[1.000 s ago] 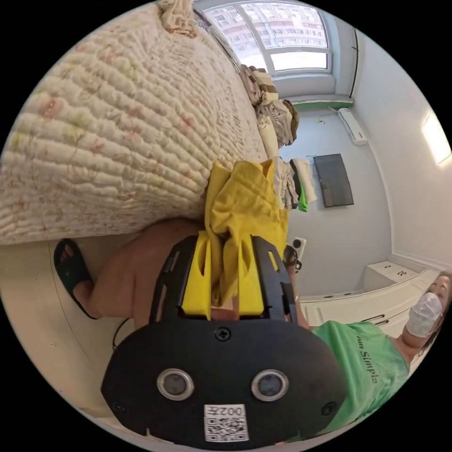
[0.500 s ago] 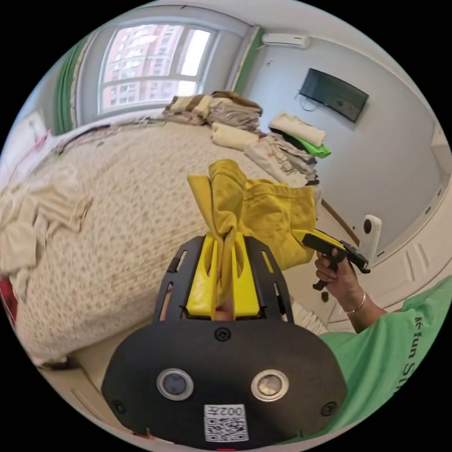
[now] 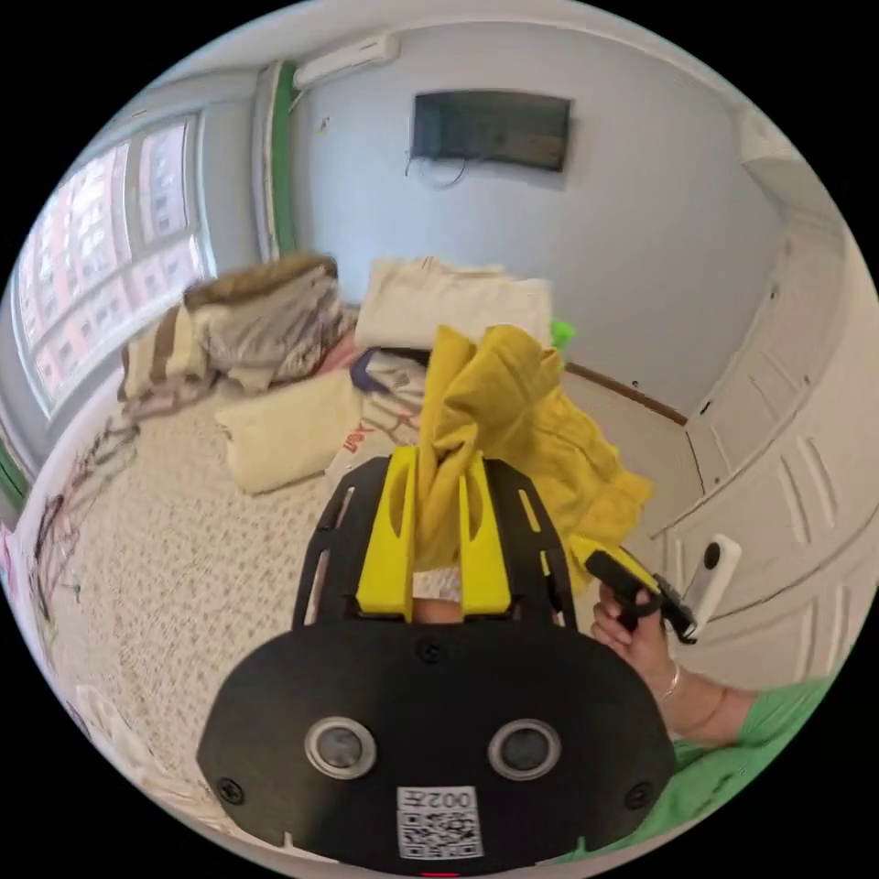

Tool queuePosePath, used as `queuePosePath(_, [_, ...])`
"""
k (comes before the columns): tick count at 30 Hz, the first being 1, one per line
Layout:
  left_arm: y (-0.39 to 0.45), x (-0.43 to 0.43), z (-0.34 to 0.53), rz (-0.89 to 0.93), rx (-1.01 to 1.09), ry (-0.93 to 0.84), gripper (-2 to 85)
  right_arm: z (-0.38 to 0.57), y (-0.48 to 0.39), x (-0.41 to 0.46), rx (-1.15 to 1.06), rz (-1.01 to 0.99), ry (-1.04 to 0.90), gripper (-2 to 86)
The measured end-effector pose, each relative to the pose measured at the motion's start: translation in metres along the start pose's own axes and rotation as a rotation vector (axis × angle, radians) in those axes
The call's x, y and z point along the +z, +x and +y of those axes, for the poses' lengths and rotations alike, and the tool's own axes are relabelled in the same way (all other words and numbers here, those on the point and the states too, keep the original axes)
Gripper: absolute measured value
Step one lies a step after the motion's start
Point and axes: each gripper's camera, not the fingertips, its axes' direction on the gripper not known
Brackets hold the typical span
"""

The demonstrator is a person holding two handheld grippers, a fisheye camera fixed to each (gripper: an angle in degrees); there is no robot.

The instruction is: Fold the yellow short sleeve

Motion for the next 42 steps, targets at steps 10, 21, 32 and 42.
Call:
queuePosePath(10, [-0.036,0.009,0.165,-0.098,-0.042,0.211,4.4,0.019,-0.084,-0.019,-0.484,0.188,0.177,9.4])
queuePosePath(21, [-0.091,-0.115,0.519,-0.158,-0.41,0.49,2.6,-0.014,-0.12,0.151,-0.599,0.608,-0.174,-0.6])
queuePosePath(32, [-0.086,-0.242,0.708,-0.443,-0.521,0.82,1.5,0.133,-0.312,0.015,-0.836,0.277,0.393,3.7])
queuePosePath(42, [-0.092,-0.198,0.711,-0.462,-0.538,0.676,-0.7,0.326,-0.443,0.073,-0.939,-0.013,-0.037,7.8])
